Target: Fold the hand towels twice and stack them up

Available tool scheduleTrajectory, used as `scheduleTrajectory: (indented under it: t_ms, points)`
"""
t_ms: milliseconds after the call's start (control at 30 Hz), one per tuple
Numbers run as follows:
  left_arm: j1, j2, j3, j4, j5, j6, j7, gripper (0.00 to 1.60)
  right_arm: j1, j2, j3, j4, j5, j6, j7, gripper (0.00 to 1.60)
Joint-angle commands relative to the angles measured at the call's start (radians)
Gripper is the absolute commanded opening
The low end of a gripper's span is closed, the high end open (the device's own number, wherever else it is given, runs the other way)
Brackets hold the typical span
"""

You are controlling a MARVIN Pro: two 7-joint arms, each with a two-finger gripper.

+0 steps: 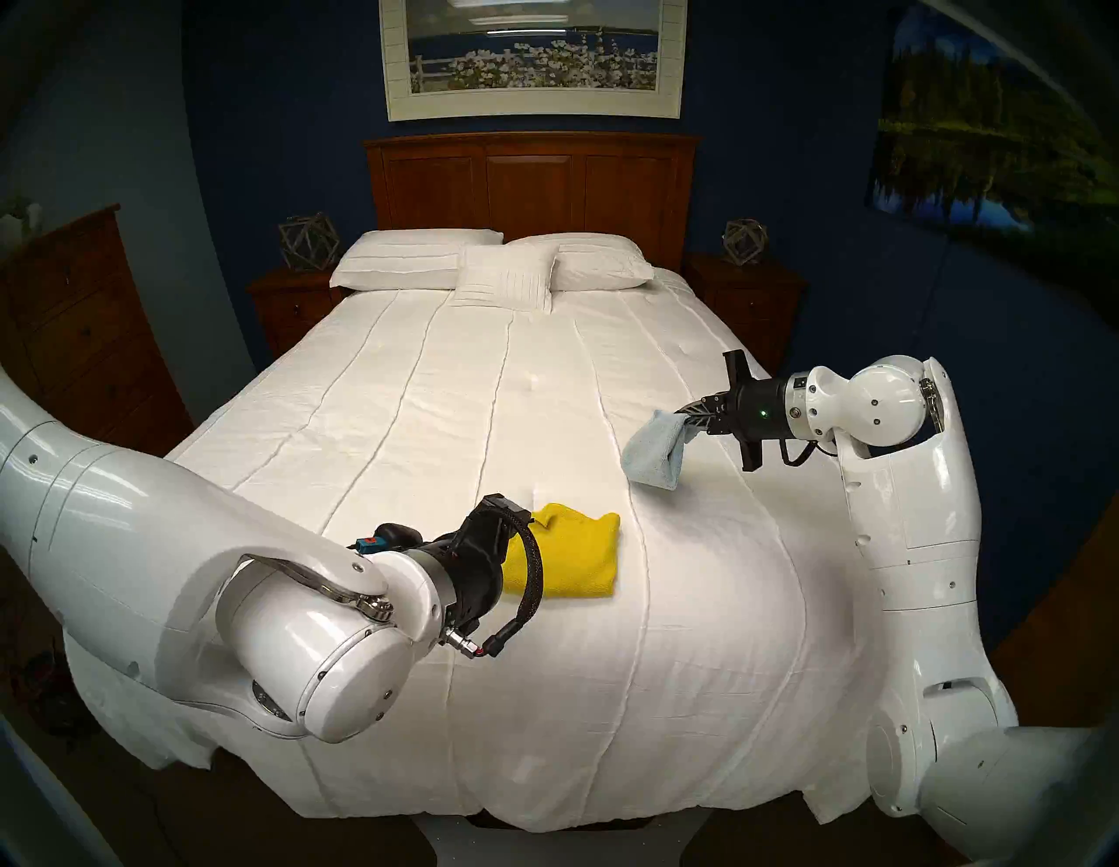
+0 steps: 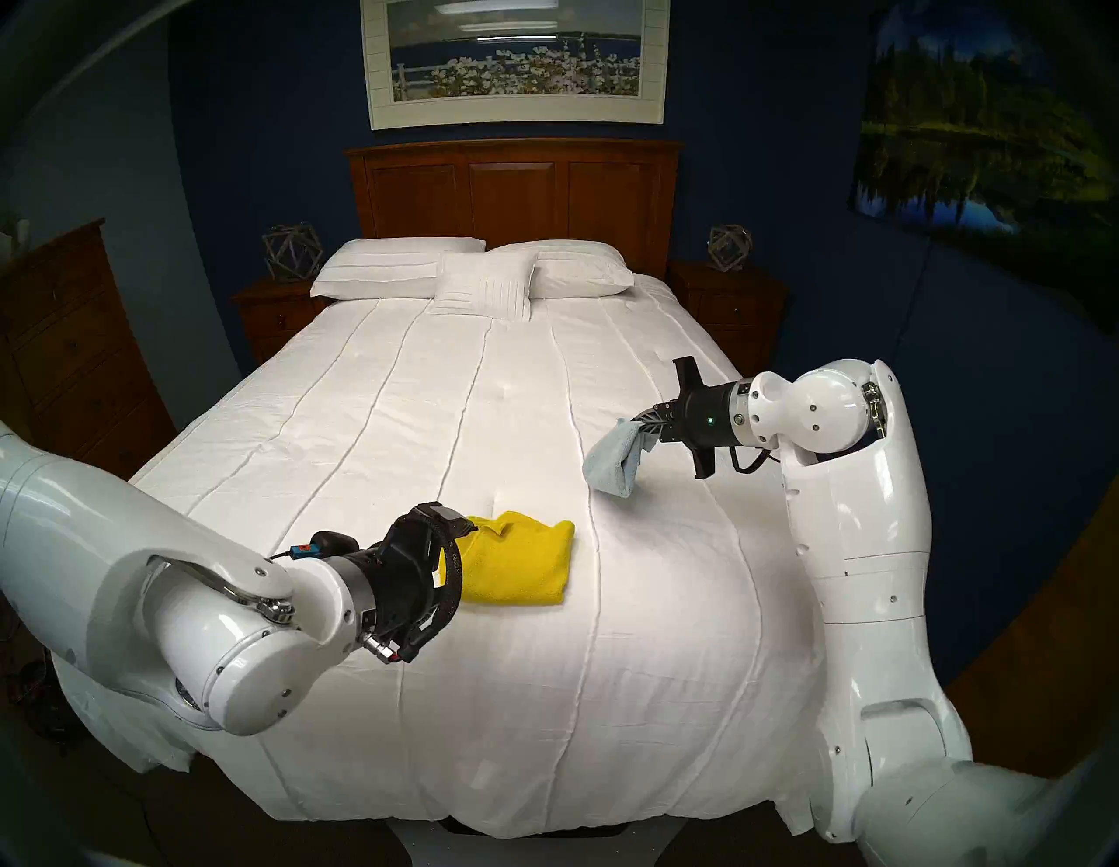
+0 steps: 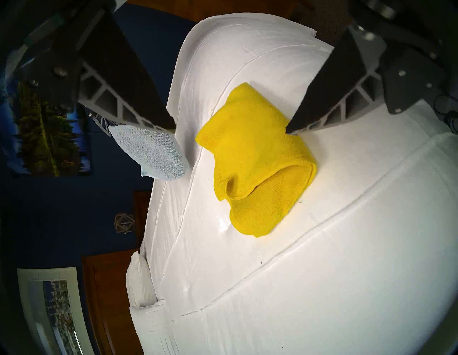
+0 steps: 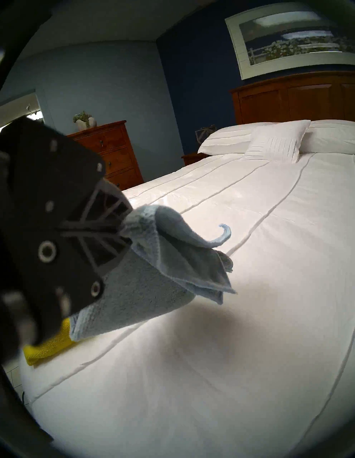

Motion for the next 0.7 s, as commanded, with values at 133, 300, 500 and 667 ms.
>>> scheduleTrajectory:
  t_ms: [133, 300, 500, 667]
  points:
    - [-0.008, -0.002, -0.011, 0.0, 0.0, -0.023, -0.011, 1.6, 0.071, -0.069, -0.069, -0.026, 0.007, -0.003, 0.02, 0.0]
    - [-0.012, 0.002, -0.011, 0.0, 0.0, -0.043, -0.012, 1.6, 0.081, -0.089, -0.094, -0.018, 0.006, -0.003, 0.038, 0.0]
    - [-0.009, 0.002, -0.013, 0.0, 0.0, -0.051, -0.013, 1.6, 0.073, -0.088, -0.107, -0.031, 0.03, 0.021, 0.038, 0.0]
    - [-0.008, 0.002, -0.014, 0.0, 0.0, -0.054, -0.013, 1.6, 0.029, -0.069, -0.091, -0.073, 0.072, 0.037, 0.02, 0.0]
